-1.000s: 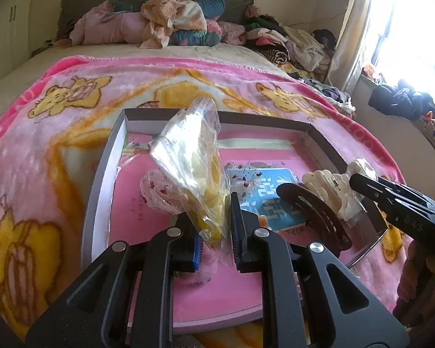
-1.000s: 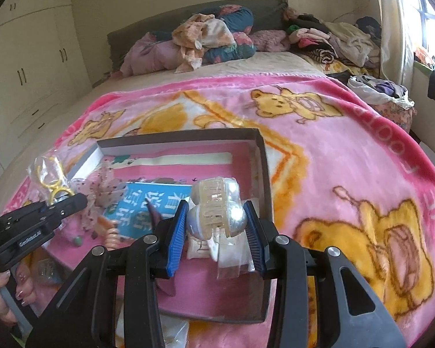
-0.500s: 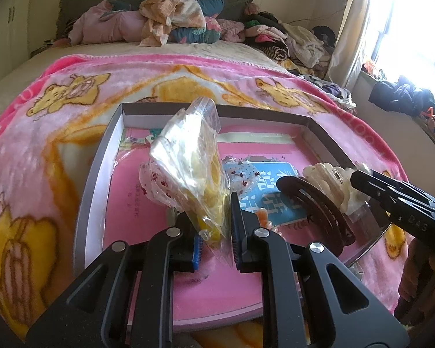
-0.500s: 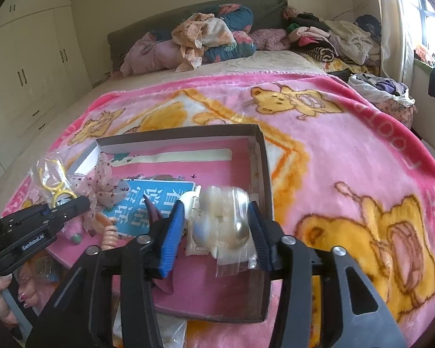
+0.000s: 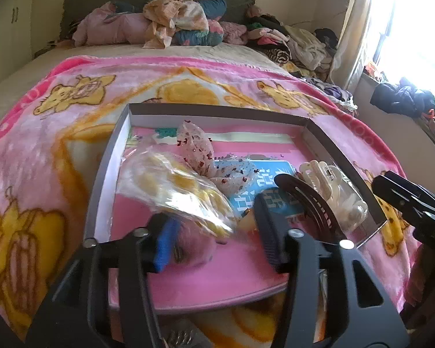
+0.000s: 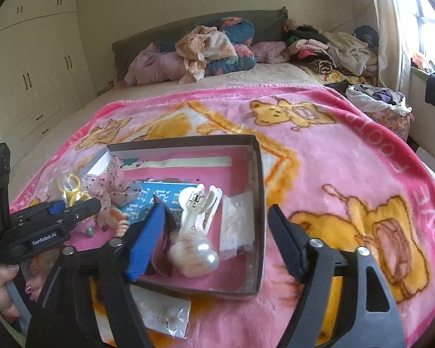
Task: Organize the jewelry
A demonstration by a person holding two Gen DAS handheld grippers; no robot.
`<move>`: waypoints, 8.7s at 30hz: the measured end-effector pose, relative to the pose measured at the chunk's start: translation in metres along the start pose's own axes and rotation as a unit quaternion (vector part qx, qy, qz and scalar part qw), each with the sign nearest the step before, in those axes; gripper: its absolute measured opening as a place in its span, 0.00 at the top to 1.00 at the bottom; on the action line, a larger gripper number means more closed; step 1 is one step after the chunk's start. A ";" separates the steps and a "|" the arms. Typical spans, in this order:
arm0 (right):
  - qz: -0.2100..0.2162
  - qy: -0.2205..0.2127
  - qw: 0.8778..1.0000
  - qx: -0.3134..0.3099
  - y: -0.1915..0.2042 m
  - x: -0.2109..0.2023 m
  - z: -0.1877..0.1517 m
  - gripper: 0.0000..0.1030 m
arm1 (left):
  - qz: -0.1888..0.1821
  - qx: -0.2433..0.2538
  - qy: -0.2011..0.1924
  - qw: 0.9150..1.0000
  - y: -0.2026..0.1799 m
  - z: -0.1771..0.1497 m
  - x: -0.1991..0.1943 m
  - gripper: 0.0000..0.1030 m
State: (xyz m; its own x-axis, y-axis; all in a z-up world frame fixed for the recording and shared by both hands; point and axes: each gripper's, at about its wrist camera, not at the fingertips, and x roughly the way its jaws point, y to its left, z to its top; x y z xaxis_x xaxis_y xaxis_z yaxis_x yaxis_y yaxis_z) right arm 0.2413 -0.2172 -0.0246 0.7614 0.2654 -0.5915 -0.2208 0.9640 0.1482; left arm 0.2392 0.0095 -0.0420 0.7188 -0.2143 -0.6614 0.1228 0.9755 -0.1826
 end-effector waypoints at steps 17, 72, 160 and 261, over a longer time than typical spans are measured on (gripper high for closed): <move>0.008 -0.024 1.000 0.019 0.001 -0.044 -0.020 0.21 | 0.007 0.010 -0.063 0.998 -0.004 -0.005 -0.060 0.16; 0.038 0.082 0.995 -0.037 0.062 0.007 -0.084 0.26 | 0.010 0.018 0.034 0.999 0.028 -0.073 -0.043 0.58; 0.029 0.058 0.997 -0.037 0.006 0.046 0.016 0.37 | -0.007 0.045 0.011 0.999 -0.033 0.010 0.014 0.58; 0.025 -0.043 0.999 -0.022 0.030 -0.089 -0.058 0.06 | 0.030 0.036 -0.067 0.997 -0.031 -0.056 -0.111 0.11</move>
State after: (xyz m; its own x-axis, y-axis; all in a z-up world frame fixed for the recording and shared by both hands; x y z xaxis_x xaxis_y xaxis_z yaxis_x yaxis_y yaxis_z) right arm 0.1312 -0.2130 -0.0137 0.7978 0.3151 -0.5141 -0.2848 0.9484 0.1394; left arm 0.1174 0.0007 -0.0032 0.8109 -0.1513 -0.5653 0.1216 0.9885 -0.0902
